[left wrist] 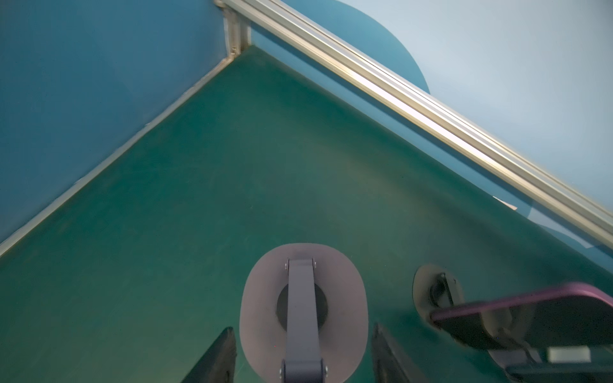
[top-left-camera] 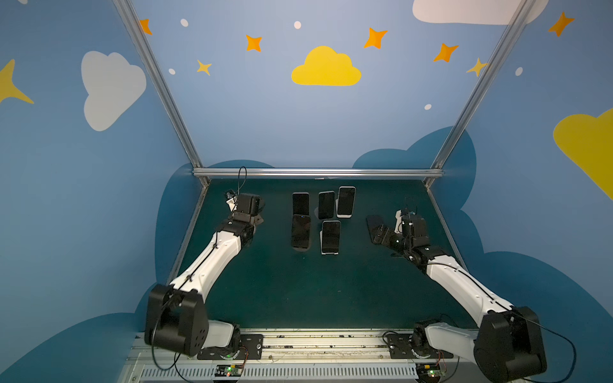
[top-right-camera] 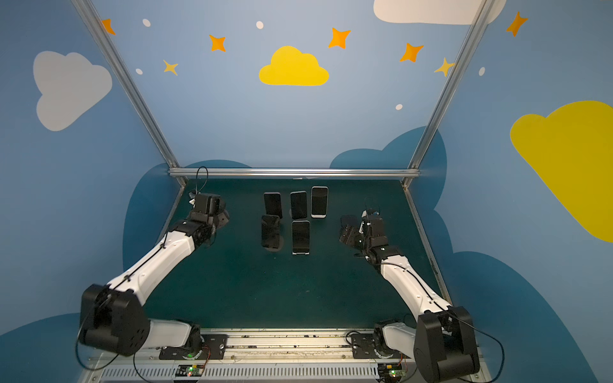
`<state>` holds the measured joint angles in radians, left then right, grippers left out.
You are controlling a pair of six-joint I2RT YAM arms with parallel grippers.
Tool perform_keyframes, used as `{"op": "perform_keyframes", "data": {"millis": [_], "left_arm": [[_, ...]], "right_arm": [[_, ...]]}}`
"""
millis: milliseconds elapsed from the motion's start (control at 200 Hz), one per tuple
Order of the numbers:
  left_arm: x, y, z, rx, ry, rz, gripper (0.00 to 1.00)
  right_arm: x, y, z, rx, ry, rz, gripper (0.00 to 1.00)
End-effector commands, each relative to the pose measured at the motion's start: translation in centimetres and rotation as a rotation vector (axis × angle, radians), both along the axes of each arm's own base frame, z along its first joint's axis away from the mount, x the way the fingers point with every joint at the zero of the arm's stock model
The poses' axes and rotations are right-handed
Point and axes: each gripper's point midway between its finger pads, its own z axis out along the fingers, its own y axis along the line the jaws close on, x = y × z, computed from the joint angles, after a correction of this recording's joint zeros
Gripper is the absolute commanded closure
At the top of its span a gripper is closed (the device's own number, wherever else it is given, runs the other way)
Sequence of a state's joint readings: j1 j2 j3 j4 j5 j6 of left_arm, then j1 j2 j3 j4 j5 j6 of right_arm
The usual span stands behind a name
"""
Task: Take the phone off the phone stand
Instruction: 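Carry the grey stand with the left gripper toward the far table edge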
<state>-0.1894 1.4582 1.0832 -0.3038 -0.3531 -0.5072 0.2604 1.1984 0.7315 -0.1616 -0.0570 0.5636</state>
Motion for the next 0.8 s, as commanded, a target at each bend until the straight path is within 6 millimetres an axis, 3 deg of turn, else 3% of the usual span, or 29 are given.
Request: {"op": "perform_keyframes", "data": {"millis": [0,140,275,561,796], "left_arm": [[4.2,0.0,0.2,0.070,-0.020,-0.098,0.39],[6.7,0.9,-3.3,0.060,0.050,-0.126,0.39],[9.2,1.8,-4.8,0.092,0.097,-0.134,0.39],[12.2,-0.2,-7.9,0.130,0.148,-0.285,0.40],[15.0,-3.5,-8.0,0.071,0.091,-0.450,0.40]], "right_arm": [[0.1,0.0,0.8,0.007,-0.006,-0.017,0.13],[0.1,-0.2,0.6,0.001,-0.006,-0.025,0.13],[0.2,-0.1,0.4,0.003,-0.002,-0.024,0.13],[0.4,-0.1,0.0,-0.008,0.009,-0.026,0.13],[0.5,-0.2,-0.2,-0.015,0.013,-0.028,0.13]]}}
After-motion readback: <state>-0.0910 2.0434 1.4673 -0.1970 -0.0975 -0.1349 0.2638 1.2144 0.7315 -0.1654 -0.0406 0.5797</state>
